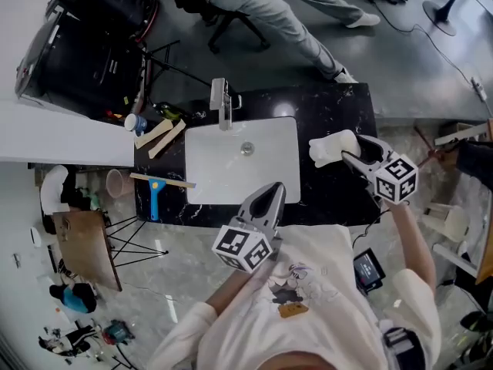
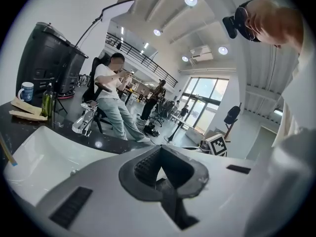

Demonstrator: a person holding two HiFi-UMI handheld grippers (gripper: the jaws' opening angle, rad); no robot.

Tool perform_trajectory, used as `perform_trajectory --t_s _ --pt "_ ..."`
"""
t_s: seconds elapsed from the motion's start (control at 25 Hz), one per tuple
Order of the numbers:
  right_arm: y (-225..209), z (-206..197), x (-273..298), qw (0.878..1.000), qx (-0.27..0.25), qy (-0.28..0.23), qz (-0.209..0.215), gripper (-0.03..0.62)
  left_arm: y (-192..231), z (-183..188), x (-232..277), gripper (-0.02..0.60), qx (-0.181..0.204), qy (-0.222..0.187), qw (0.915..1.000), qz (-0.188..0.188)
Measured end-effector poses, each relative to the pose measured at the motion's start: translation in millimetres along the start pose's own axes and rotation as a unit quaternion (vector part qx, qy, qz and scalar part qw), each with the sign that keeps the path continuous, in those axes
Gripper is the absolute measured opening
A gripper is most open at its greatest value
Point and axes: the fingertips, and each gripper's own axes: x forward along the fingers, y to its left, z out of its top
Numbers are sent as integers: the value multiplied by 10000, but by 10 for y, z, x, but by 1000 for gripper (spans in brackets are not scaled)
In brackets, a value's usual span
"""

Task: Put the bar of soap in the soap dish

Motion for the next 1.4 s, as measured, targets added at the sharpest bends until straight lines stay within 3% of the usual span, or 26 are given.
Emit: perform_trajectory --t_s 0.2,0.36,0.56,0.76,0.96,1.2,1.4 --pt "-124 112 171 9979 -554 344 30 261 122 110 86 6 44 23 10000 15" --pt "-166 65 227 9893 -1170 852 166 261 101 49 111 6 -33 92 10000 -6" --pt "-190 -34 349 9704 -1857 1460 500 261 131 30 105 6 -8 123 9999 33" --pt "-130 -132 481 9428 -2500 2045 830 261 123 45 105 6 27 108 9999 50" --pt "-97 -341 509 8998 -3243 2708 1087 261 118 28 95 6 16 111 9999 91" --pt "-67 -522 561 8279 -4235 3407 1384 261 116 37 94 6 10 118 9999 119" --pt "-102 -651 637 7809 -4603 3941 1515 261 127 42 88 6 -3 99 9998 173"
